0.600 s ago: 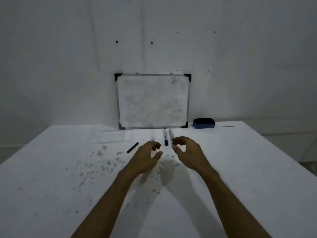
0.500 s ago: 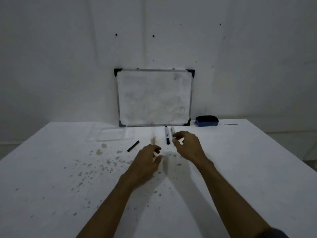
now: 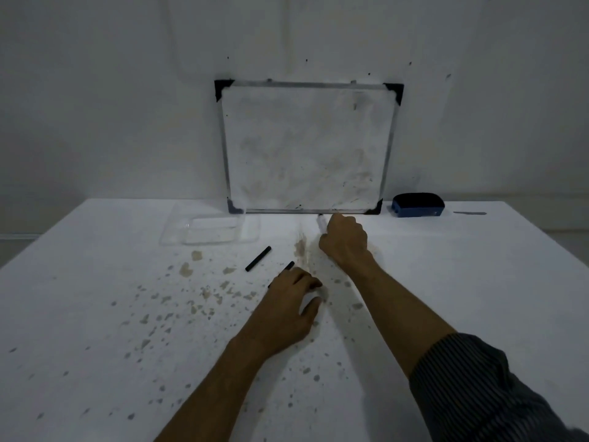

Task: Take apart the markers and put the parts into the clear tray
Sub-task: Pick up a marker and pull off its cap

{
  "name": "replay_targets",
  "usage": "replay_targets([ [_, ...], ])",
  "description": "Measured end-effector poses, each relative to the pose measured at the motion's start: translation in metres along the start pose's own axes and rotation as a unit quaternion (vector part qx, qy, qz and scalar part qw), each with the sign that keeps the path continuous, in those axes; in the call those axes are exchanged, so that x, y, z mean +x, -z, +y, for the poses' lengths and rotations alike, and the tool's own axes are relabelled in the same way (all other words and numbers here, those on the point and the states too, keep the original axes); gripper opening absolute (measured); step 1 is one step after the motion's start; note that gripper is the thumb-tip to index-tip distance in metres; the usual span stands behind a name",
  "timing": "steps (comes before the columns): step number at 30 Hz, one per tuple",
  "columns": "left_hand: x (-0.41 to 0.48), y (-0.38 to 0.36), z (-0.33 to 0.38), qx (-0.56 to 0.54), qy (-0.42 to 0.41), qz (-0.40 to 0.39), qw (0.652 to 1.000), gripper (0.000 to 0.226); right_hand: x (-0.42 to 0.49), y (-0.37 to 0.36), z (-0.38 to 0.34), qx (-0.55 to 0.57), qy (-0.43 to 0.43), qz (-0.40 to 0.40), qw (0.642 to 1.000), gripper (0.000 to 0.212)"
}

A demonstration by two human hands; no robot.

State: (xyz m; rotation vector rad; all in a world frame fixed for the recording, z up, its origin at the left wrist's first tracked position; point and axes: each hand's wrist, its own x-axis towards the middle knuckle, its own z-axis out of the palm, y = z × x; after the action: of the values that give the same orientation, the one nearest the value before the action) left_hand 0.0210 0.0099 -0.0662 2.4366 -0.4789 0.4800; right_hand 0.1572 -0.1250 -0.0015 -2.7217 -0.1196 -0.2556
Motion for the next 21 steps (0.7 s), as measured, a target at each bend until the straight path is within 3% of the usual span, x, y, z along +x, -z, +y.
replay_targets([
  [5, 0.001, 0.018, 0.016, -0.089, 0.079, 0.057, 0.991, 0.022, -0.033, 0.026, 0.003, 0.188, -0.04, 0.012, 0.981, 0.028],
  [10, 0.003, 0.039, 0.026, -0.243, 0.186, 0.169, 0.937, 0.027, -0.102, 0.054, 0.014, 0.431, -0.024, -0.023, 0.902, 0.02],
  [13, 0.003, 0.045, 0.029, -0.318, 0.172, 0.17, 0.917, 0.035, -0.133, 0.053, 0.025, 0.51, 0.01, -0.091, 0.855, 0.023],
  [16, 0.002, 0.046, 0.032, -0.324, 0.157, 0.154, 0.92, 0.024, -0.141, 0.048, 0.03, 0.532, 0.021, -0.129, 0.837, 0.022],
  [18, 0.0, 0.046, 0.032, -0.345, 0.176, 0.169, 0.906, 0.019, -0.14, 0.047, 0.028, 0.589, -0.013, -0.116, 0.8, 0.022],
  [21, 0.002, 0.046, 0.034, -0.384, 0.205, 0.173, 0.884, 0.02, -0.136, 0.044, 0.024, 0.692, -0.085, -0.094, 0.711, 0.032],
])
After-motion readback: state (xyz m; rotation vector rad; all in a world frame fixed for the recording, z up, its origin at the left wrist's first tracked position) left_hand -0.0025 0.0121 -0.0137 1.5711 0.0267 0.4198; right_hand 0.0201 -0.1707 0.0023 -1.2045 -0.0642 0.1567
